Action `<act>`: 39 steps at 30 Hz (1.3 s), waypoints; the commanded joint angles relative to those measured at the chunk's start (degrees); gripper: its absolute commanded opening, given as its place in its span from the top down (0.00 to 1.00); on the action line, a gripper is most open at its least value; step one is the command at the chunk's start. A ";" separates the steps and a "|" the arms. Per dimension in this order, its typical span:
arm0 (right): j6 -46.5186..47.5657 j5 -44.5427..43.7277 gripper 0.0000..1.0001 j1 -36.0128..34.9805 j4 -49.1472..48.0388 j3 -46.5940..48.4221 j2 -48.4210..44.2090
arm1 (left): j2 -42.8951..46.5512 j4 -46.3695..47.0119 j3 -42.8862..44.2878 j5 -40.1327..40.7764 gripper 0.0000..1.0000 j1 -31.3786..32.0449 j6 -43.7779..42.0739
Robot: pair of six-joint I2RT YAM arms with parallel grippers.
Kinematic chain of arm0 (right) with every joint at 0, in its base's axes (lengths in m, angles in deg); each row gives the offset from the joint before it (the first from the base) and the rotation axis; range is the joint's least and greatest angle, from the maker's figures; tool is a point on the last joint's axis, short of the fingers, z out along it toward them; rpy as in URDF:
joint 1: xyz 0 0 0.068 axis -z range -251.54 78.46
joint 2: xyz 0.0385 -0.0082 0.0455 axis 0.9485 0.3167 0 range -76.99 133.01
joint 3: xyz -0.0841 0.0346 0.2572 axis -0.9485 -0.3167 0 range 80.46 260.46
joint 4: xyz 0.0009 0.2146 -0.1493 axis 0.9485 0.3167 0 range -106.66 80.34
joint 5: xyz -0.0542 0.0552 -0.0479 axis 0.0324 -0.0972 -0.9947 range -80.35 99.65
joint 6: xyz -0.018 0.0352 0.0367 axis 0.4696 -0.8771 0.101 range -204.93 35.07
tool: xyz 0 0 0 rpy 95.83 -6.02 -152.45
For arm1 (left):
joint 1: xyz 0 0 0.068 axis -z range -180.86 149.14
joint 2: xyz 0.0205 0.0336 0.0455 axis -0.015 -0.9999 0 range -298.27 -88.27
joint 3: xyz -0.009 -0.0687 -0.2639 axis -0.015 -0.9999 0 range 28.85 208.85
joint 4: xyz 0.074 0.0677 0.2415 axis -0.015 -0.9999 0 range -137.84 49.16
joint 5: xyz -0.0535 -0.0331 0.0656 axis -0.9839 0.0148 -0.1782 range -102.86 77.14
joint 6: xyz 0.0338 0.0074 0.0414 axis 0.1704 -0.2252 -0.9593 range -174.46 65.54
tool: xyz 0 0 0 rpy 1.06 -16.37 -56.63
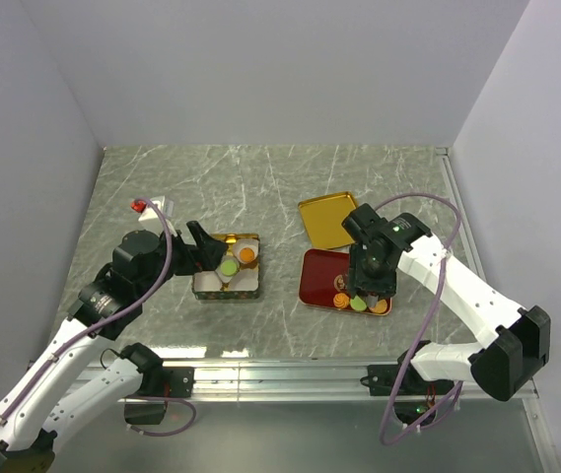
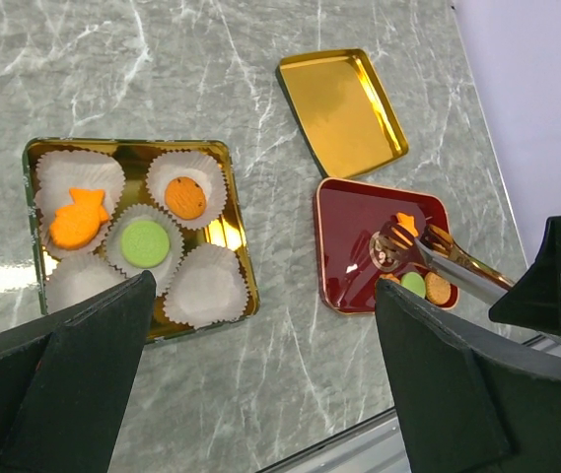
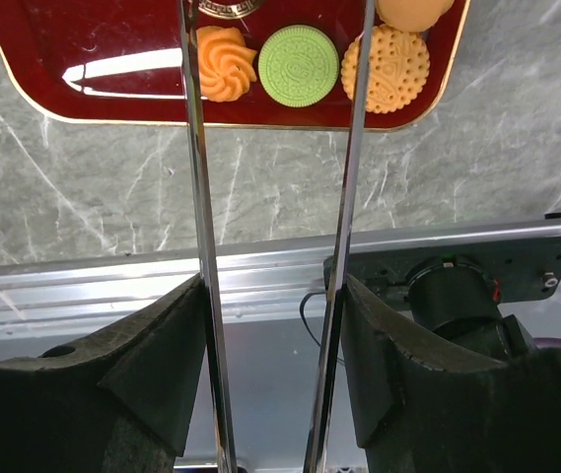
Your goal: Pack the cookies
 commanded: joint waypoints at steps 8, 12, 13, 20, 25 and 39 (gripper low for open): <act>1.69 1.12 0.43 1.06 -3.13 -1.26 0.61 | -0.79 0.72 2.44 1.60 0.01 0.27 -1.90; 1.52 1.74 0.48 1.06 -3.84 -1.71 0.00 | -0.70 0.54 2.26 1.78 0.01 0.18 -1.73; 1.61 1.74 0.49 1.15 -4.01 -1.79 -0.09 | -0.61 0.54 2.17 1.86 0.00 0.18 -1.81; 1.43 1.39 0.54 1.06 -3.66 -1.62 -1.32 | -0.87 0.63 2.61 2.13 0.00 0.18 -2.25; 1.25 1.30 0.55 1.15 -2.87 -0.65 -2.29 | -1.14 0.89 2.87 1.87 0.00 0.18 -1.99; -0.06 4.90 0.59 0.98 -0.58 4.26 -5.36 | -0.70 0.54 2.96 0.37 0.01 0.27 -1.11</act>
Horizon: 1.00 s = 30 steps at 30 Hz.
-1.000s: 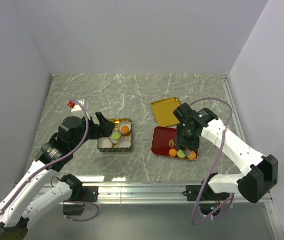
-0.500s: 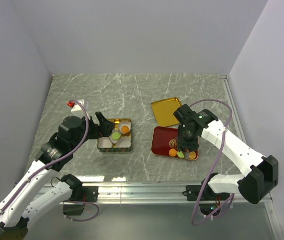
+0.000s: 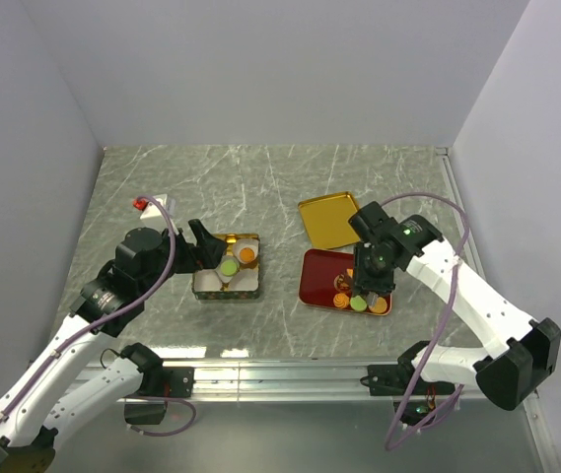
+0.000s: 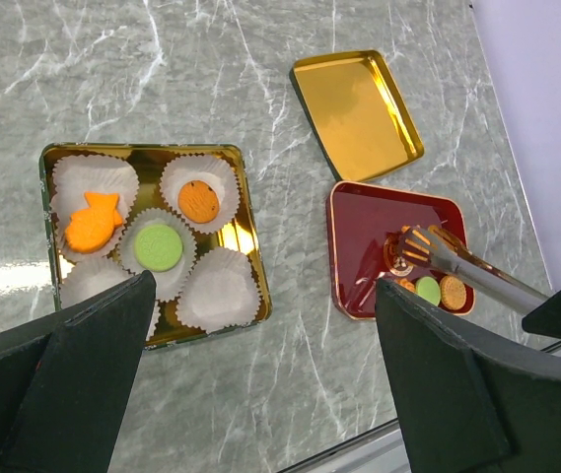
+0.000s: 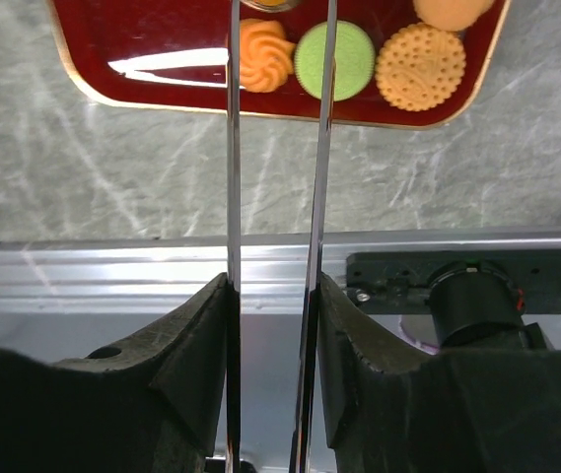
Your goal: Pack the cookies
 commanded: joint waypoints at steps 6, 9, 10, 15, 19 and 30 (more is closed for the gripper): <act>0.35 6.78 0.60 -1.50 -1.51 10.83 -1.78 | -0.03 1.13 3.12 -1.49 0.01 0.18 0.81; 0.36 7.84 0.60 -4.13 -2.65 13.82 -0.20 | -0.46 1.05 3.73 -1.49 0.00 0.18 0.82; 0.36 8.28 0.60 -5.97 -2.92 15.31 0.24 | -0.55 1.05 3.91 -1.49 0.01 0.18 0.82; -0.17 8.72 0.60 -11.42 -4.94 20.24 5.42 | -0.55 -0.88 5.75 -0.61 0.00 0.27 0.29; 0.18 9.52 0.60 -15.21 -6.87 26.30 11.74 | 0.58 -2.64 6.90 0.88 0.01 0.18 -0.06; 4.49 10.22 0.61 -24.09 -5.56 44.40 29.24 | 3.05 -7.39 8.83 4.31 0.01 0.18 1.43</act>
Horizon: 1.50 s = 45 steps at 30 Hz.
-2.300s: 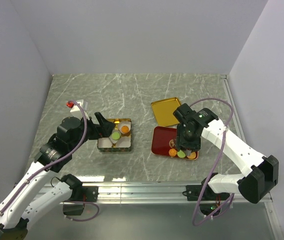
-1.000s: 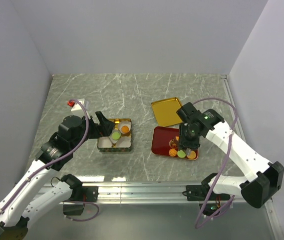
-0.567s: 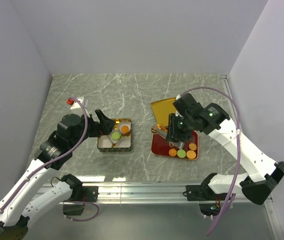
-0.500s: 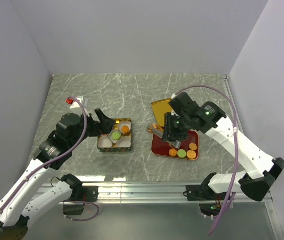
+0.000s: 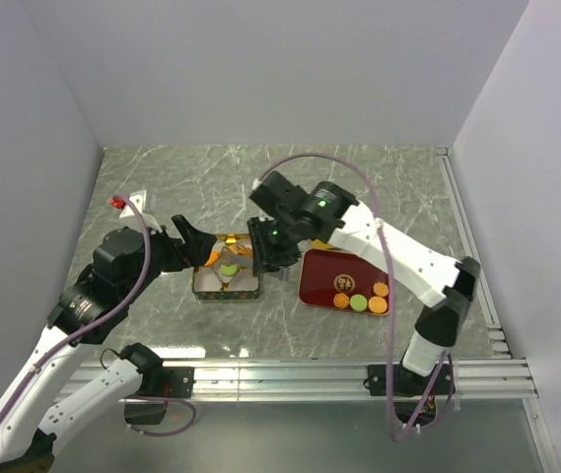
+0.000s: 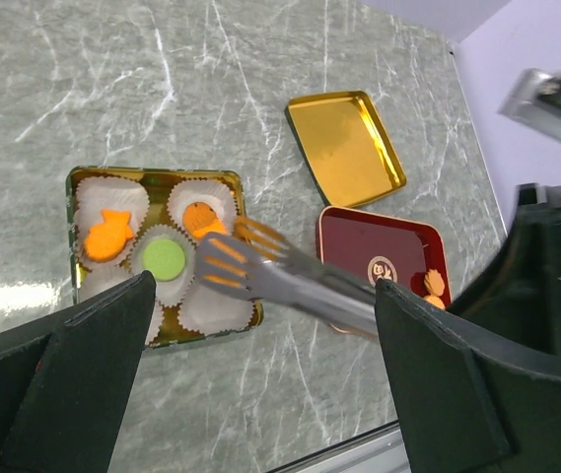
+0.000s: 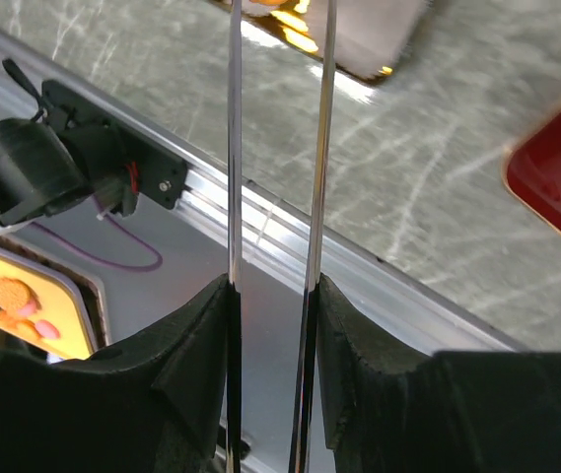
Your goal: Pack the cookies
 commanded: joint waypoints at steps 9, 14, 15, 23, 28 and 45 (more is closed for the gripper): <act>3.77 1.42 0.61 -5.00 -2.99 6.70 8.01 | 3.02 -2.92 1.22 1.58 0.01 0.18 2.46; 4.74 0.27 0.62 -6.06 -3.43 8.45 10.82 | 3.10 -2.74 0.70 0.44 0.01 0.27 3.17; 4.83 0.19 0.62 -6.06 -3.52 8.63 11.35 | 3.02 -2.66 0.70 0.35 0.01 0.18 3.26; 5.00 -1.30 0.62 -6.68 -4.05 10.03 14.08 | 2.49 -1.34 0.26 -0.79 0.01 0.18 3.43; 5.27 -2.54 0.60 -6.68 -2.55 11.35 16.01 | 2.23 -1.25 0.35 -1.06 0.01 0.18 3.35; 5.97 -2.89 0.49 -6.68 -1.50 14.35 18.65 | 2.05 -2.65 0.78 -0.35 0.01 0.18 2.12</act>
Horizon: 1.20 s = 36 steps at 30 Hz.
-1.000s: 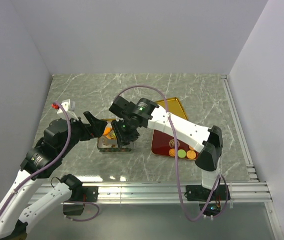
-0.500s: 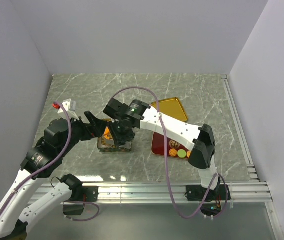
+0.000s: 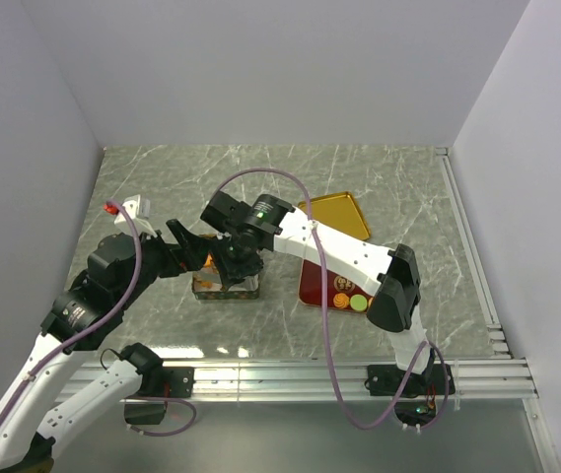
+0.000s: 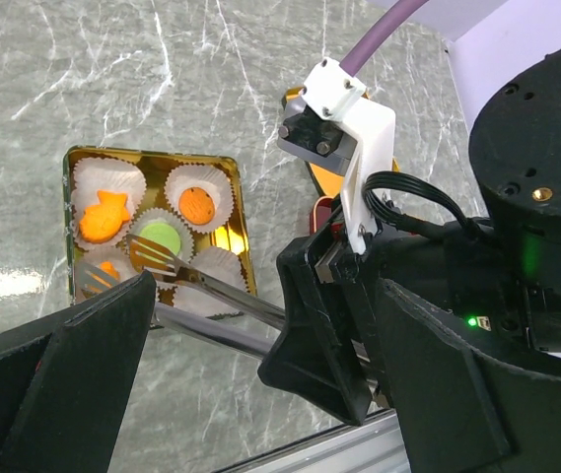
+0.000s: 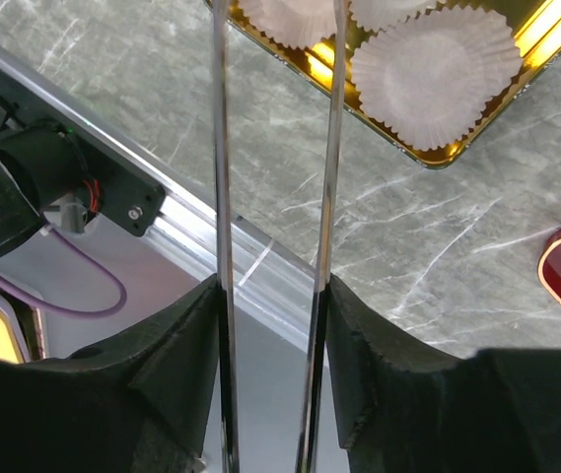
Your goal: Pack the cookies
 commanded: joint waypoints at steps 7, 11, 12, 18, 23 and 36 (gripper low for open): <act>-0.11 -1.07 0.47 -0.29 -1.00 1.11 -0.54 | -0.48 0.67 0.74 -0.29 0.01 0.18 -0.71; -0.63 -2.21 0.47 -0.38 -0.03 2.25 -1.60 | -1.01 1.02 1.00 -0.46 0.01 0.18 -1.23; -1.07 -2.48 0.47 -0.38 0.49 2.60 -1.86 | -1.19 1.19 1.09 -0.55 0.01 0.18 -1.50; -2.74 -5.20 0.47 -0.29 2.69 4.72 -6.25 | -1.98 1.90 1.53 -0.20 0.00 0.27 -2.46; -5.03 -8.97 0.47 -0.29 4.18 -0.19 -13.88 | -2.42 2.69 2.06 0.33 0.01 0.18 -3.60; -13.72 -16.02 0.46 1.81 9.81 -24.62 -36.83 | -3.21 5.59 -0.05 -1.08 0.01 0.27 -3.96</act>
